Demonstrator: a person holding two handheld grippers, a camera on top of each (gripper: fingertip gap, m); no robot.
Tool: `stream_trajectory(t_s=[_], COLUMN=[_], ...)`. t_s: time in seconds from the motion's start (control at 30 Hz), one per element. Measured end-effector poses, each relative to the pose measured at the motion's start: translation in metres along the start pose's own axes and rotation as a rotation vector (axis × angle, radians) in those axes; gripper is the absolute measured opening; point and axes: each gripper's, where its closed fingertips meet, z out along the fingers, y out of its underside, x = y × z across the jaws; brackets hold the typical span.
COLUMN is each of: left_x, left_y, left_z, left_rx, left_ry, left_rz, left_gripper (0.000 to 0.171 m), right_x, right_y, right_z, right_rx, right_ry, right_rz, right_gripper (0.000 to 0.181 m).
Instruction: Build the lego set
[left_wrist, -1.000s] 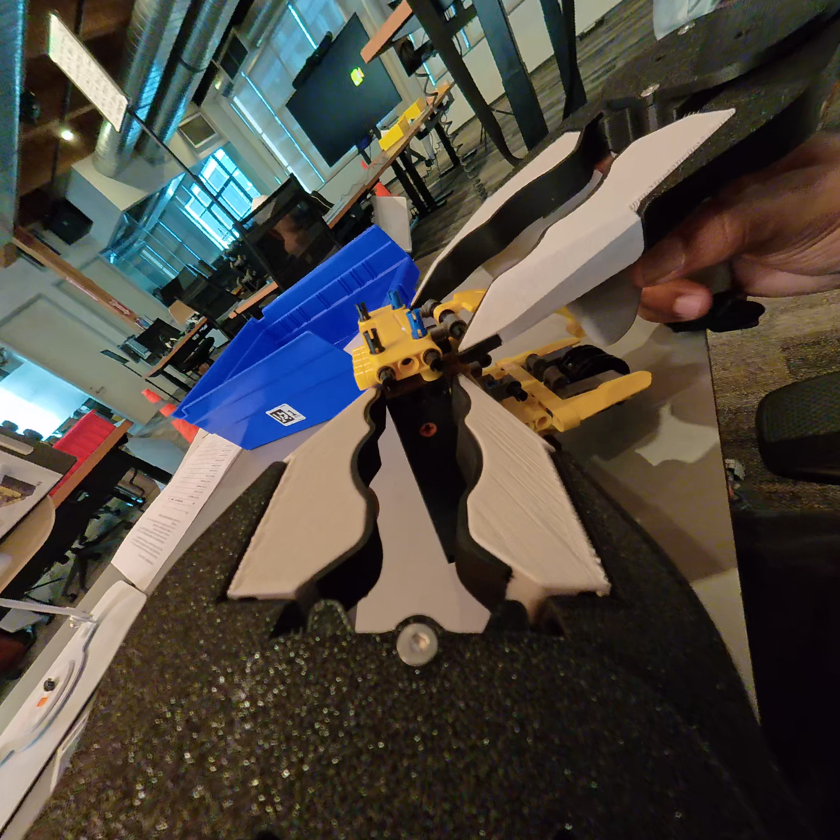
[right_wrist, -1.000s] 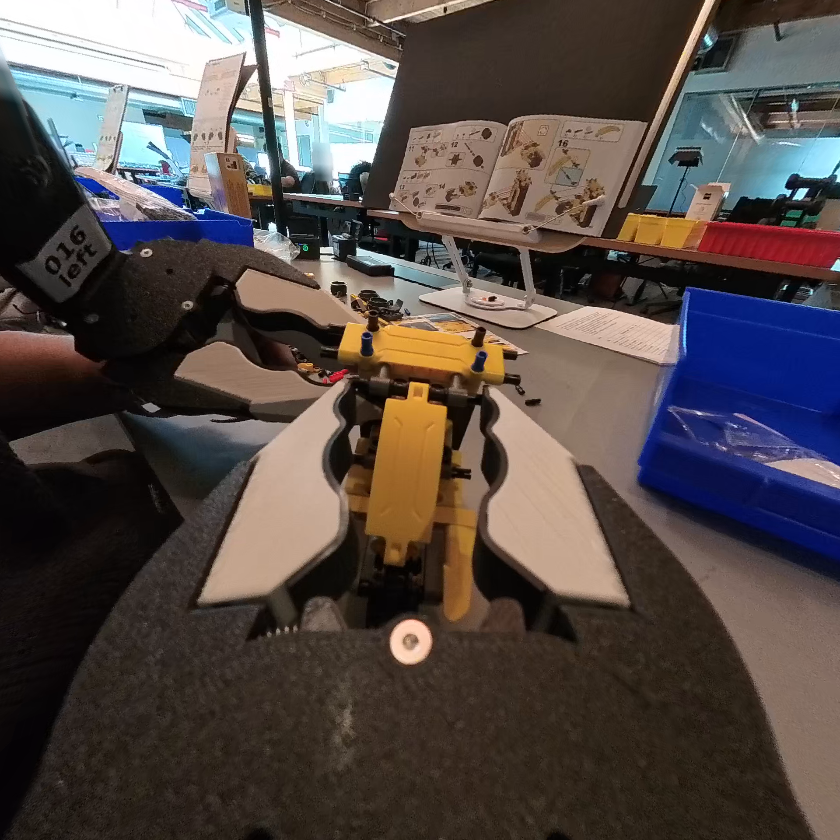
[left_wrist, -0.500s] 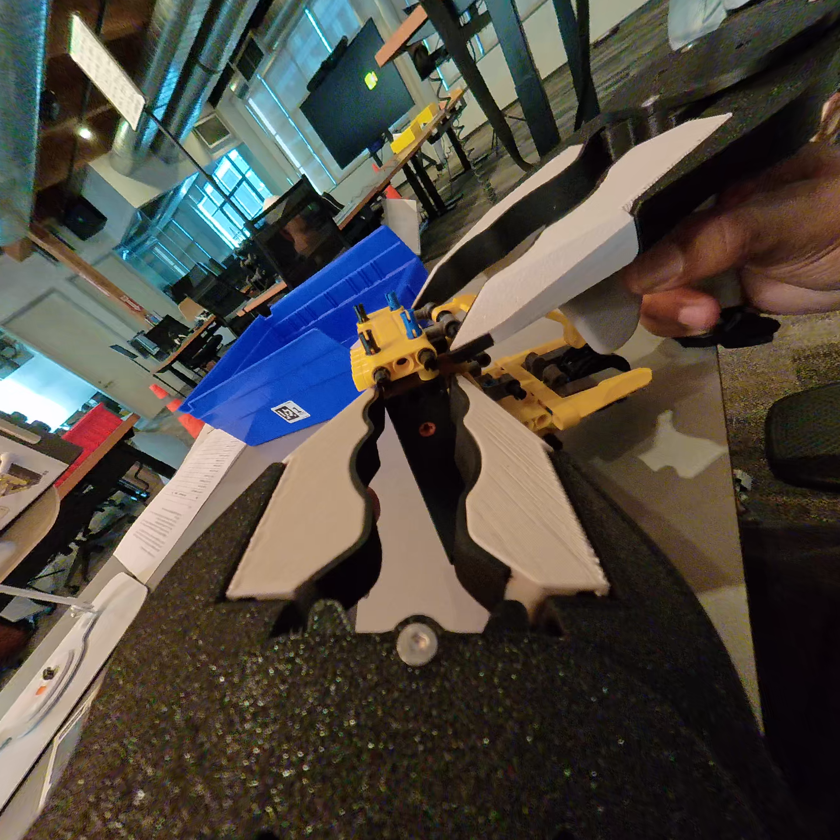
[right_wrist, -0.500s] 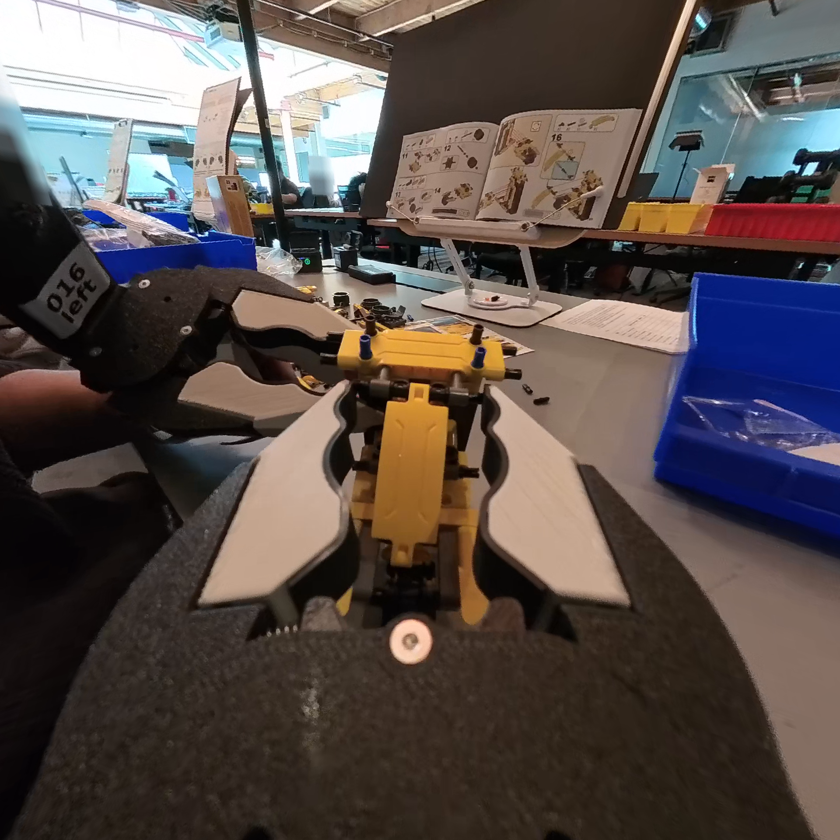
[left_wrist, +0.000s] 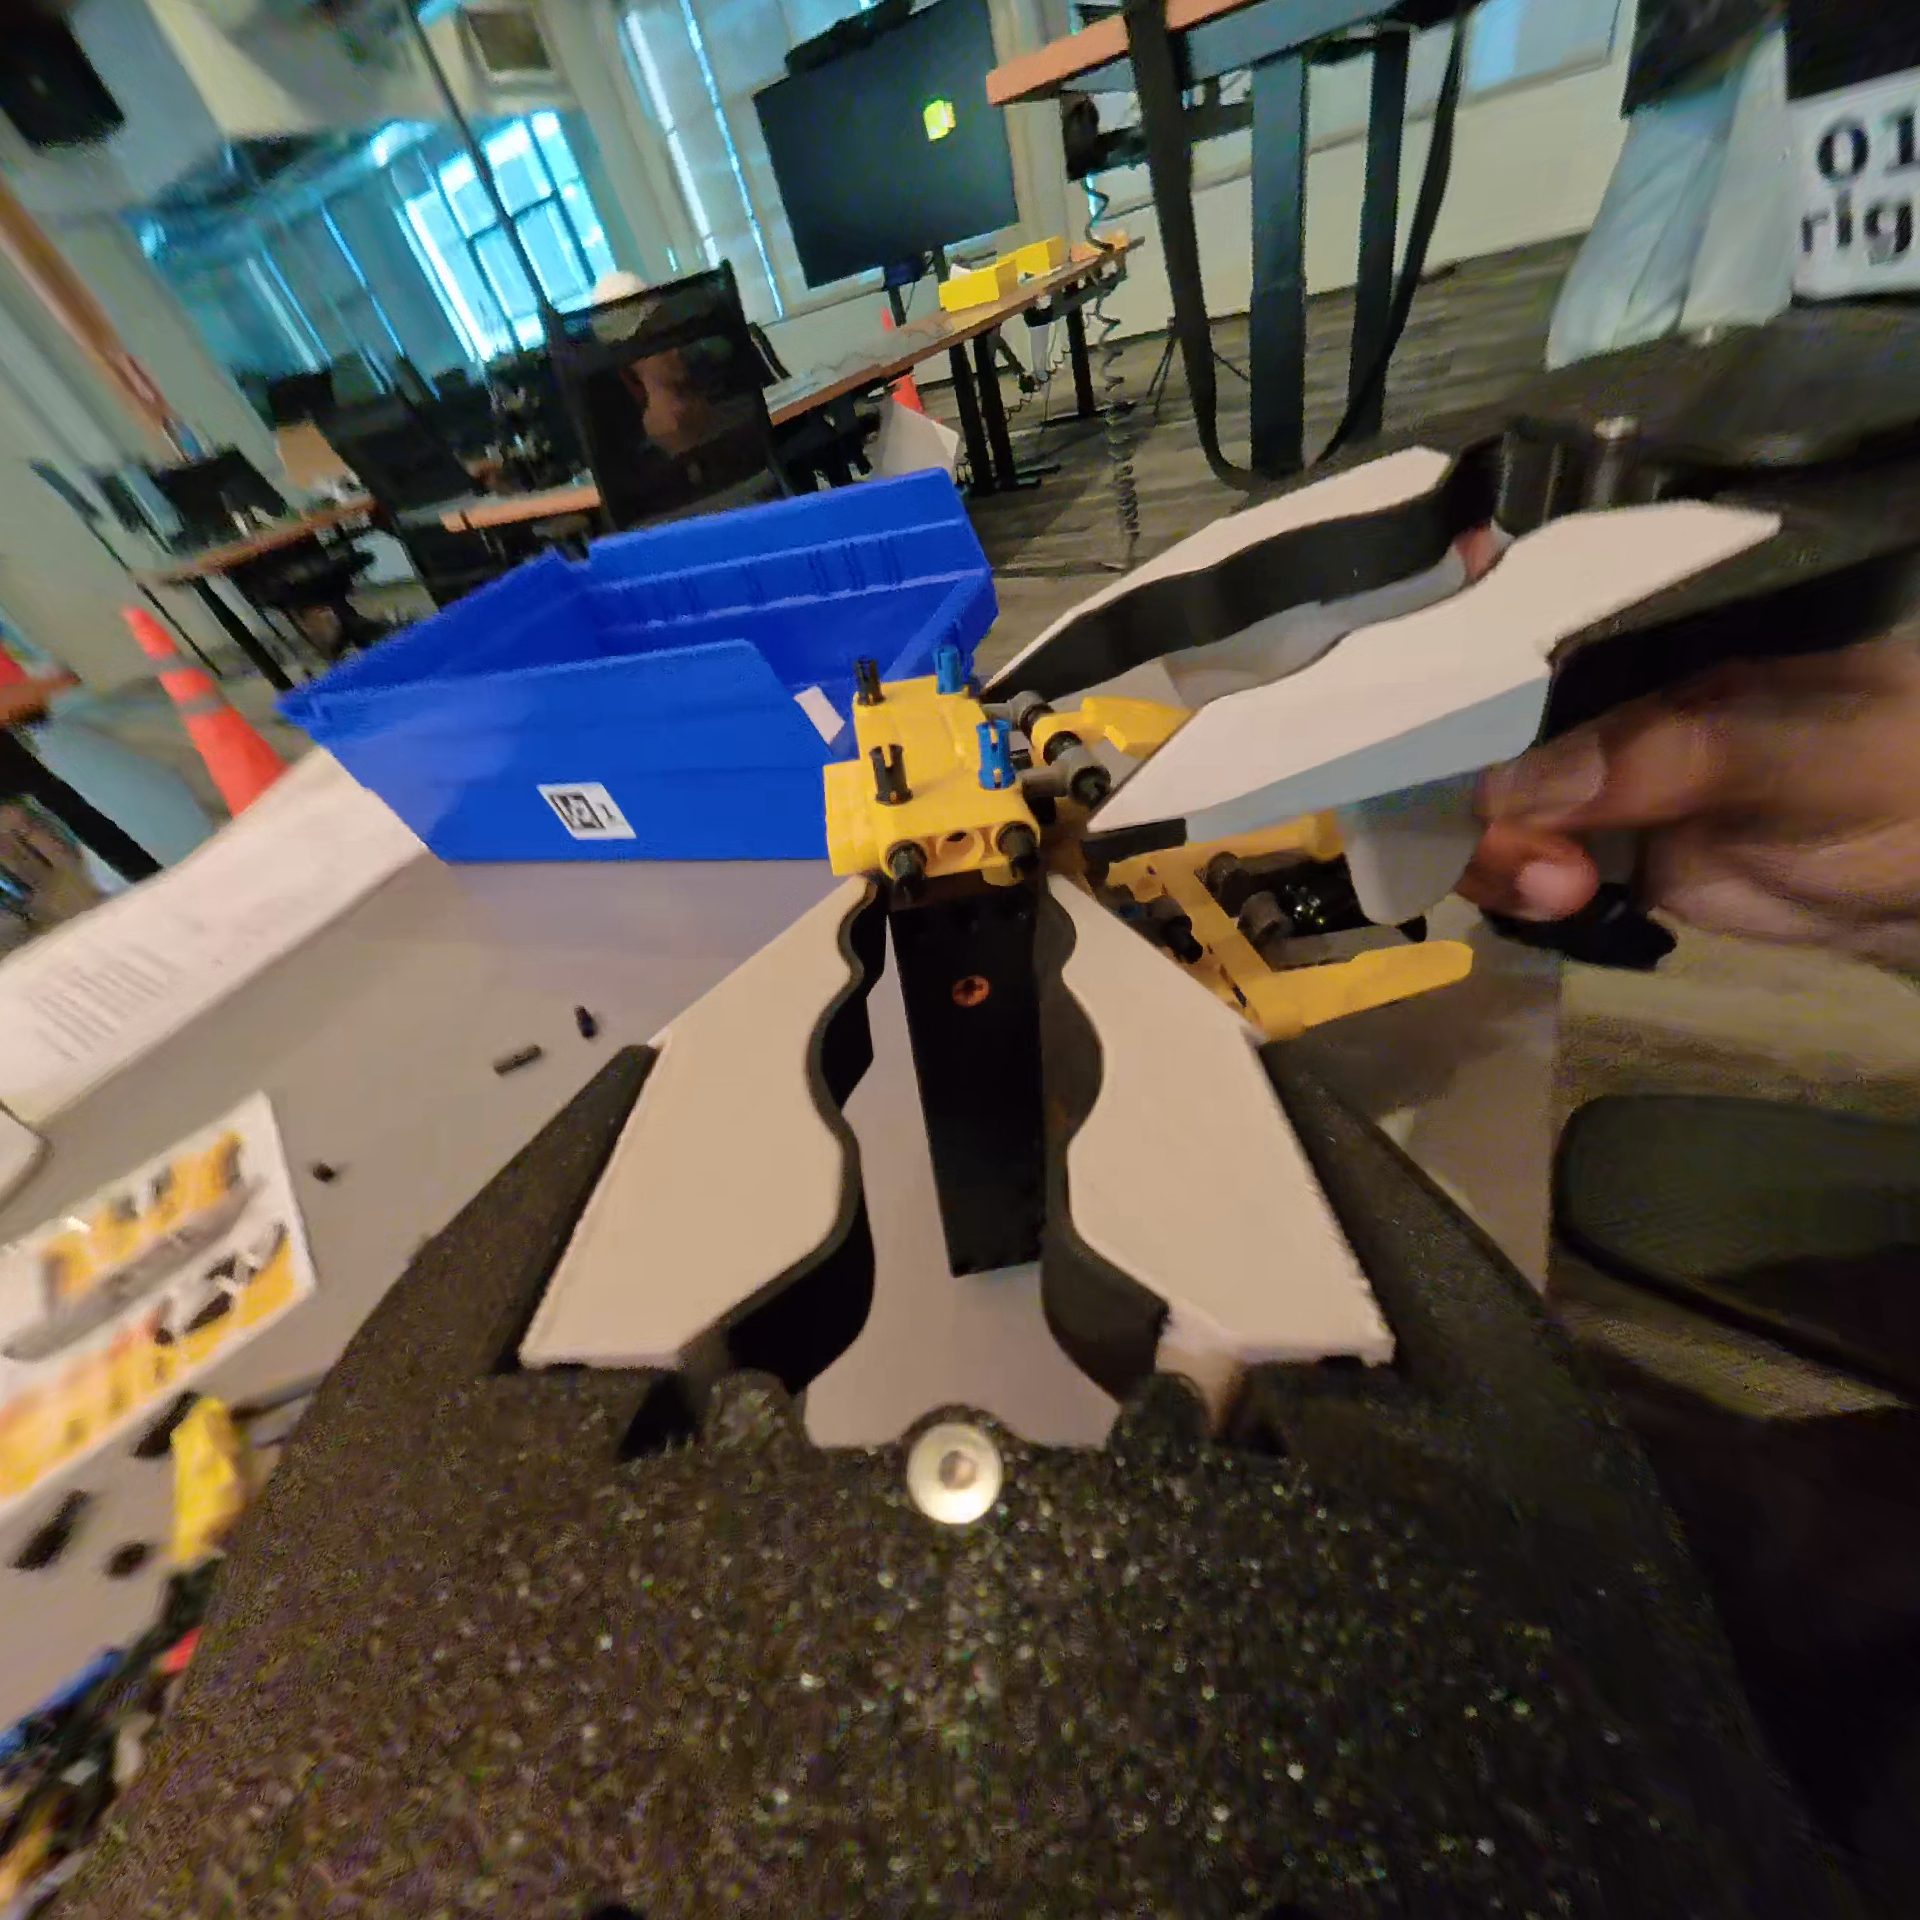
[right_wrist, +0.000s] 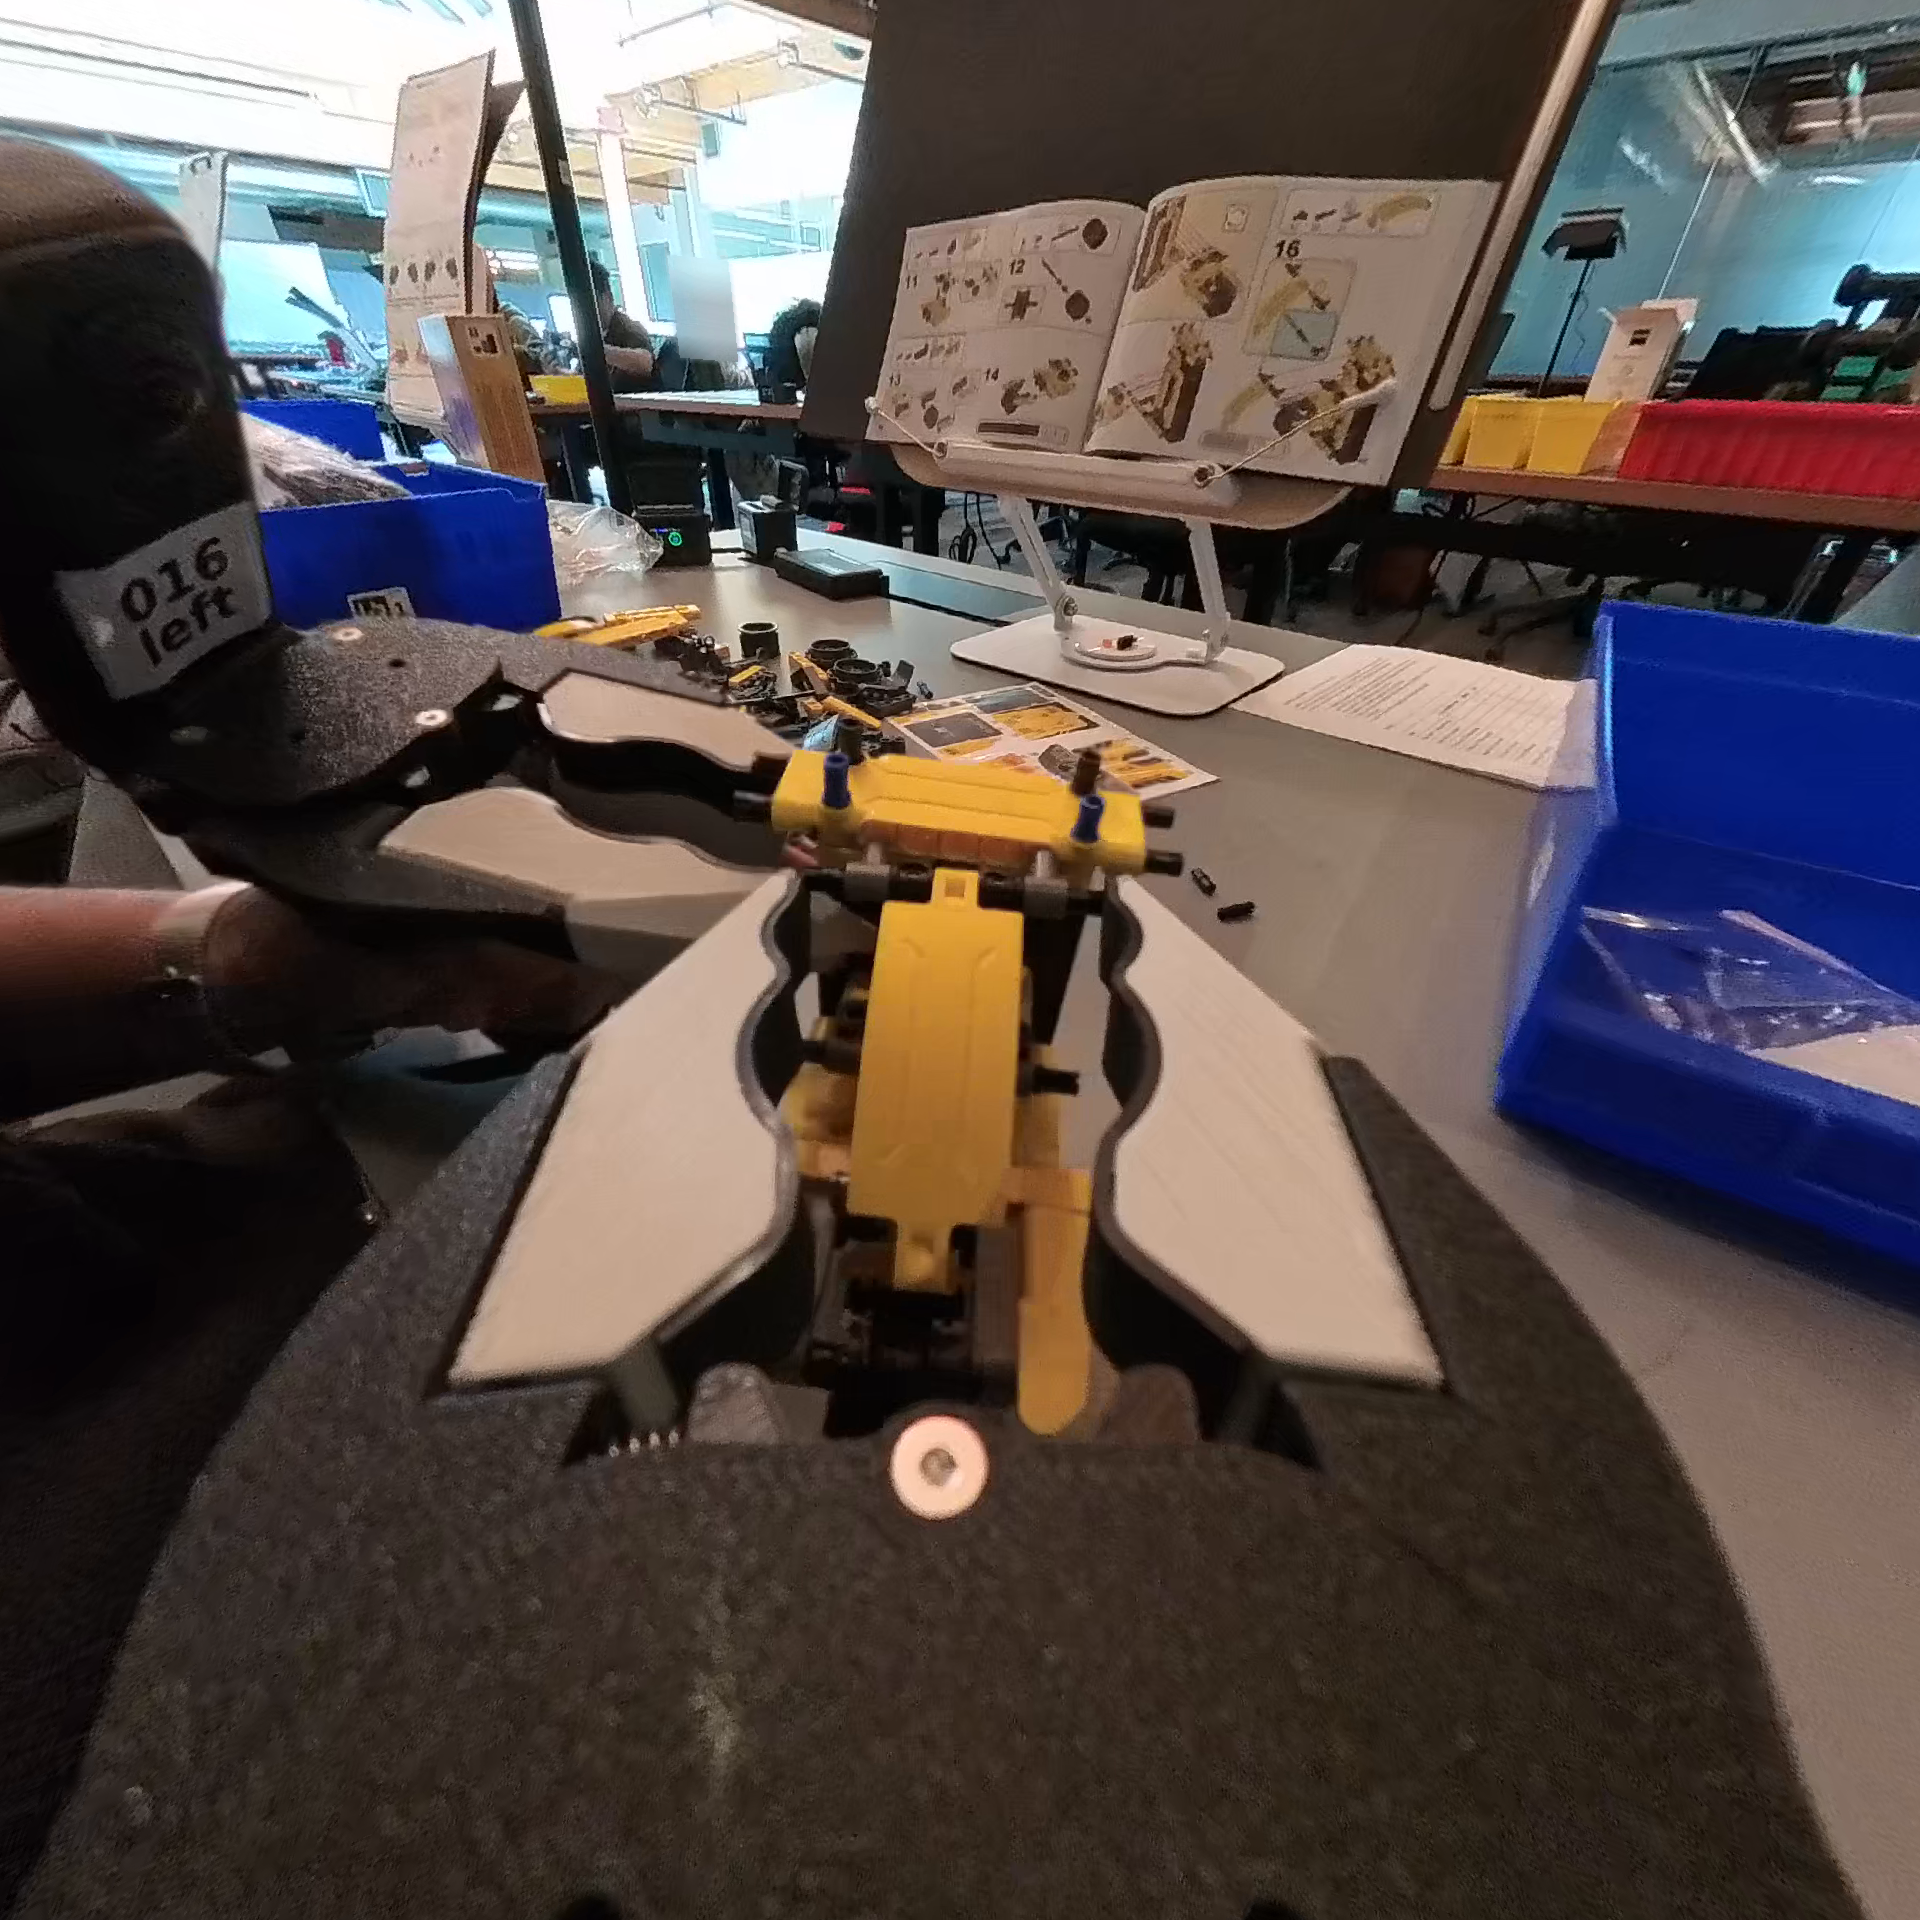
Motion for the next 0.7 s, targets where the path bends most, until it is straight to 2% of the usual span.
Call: stream_trajectory(t_s=[0.17, 0.37, 0.43, 0.53, 0.7], left_x=[-0.024, -0.055, -0.059, -0.061, -0.062], left_y=[0.006, 0.034, 0.041, 0.045, 0.051], left_z=[-0.011, -0.031, -0.037, -0.04, -0.038], left_rx=[-0.016, -0.011, -0.009, -0.014, -0.019], left_ry=[-0.074, -0.115, -0.115, -0.12, -0.062], left_rz=[-0.377, -0.879, -0.951, -0.959, -1.071], left_gripper=[0.026, 0.025, 0.026, 0.026, 0.026], right_x=[0.007, 0.013, 0.013, 0.013, 0.019], right_y=[-0.014, -0.016, -0.017, -0.016, -0.02], right_z=[-0.001, 0.001, 0.004, 0.01, 0.011], right_rx=[-0.003, -0.067, -0.081, -0.095, -0.068], right_ry=[-0.004, -0.025, -0.035, -0.039, -0.022], right_rz=[0.044, 0.067, 0.071, 0.069, 0.087], right_gripper=[0.056, 0.055, 0.056, 0.056, 0.056])
